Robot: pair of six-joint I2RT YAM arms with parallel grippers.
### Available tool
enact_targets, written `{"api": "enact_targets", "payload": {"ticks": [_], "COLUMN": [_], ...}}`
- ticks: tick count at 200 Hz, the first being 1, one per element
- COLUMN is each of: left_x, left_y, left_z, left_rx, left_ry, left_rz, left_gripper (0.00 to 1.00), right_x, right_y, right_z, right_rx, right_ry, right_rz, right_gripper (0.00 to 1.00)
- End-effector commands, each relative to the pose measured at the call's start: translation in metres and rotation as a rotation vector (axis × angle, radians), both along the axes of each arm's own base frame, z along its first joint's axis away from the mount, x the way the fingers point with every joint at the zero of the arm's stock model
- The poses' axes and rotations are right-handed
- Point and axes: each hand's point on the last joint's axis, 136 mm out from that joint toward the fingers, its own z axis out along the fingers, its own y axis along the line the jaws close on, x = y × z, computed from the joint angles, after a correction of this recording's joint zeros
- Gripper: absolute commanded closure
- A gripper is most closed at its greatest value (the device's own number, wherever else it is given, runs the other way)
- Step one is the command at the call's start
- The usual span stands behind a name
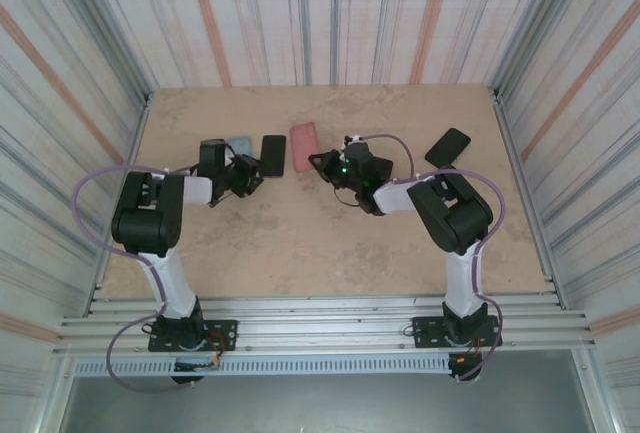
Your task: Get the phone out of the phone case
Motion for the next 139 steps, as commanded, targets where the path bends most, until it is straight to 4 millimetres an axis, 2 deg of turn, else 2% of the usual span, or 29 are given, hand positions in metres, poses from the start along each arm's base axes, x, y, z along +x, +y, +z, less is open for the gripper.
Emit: {"api": "enact_targets", "payload": {"ticks": [1, 47, 92, 139], "left_x": [0.005, 0.001, -0.006, -0.017], "left_y": [0.001, 0.001, 0.003, 0.003], "left_z": [0.021, 0.031, 0.058, 0.079], "left_rx": [0.002, 0.007, 0.051, 0.064], "left_ry": [-0.051, -0.070, -0.124, -0.170], "left_rz": [-0.016, -0.029, -0.058, -0.077], "left_gripper": [0.45, 0.40, 0.34, 0.29], "right_x": [0.006, 0.014, 0.024, 0.027], "right_y": [0.002, 0.001, 0.012, 0.026], "right_z": [-0.021, -0.045, -0.053, -0.065], "right_rx": [-0.103, -0.258, -0.286, -0.287], "right_ry": [0.039, 0.099, 0.092, 0.097], "right_rz": [-0.034, -0.080, -0.077, -0.023], "right_gripper": [0.99, 0.96, 0.94, 0.83]}}
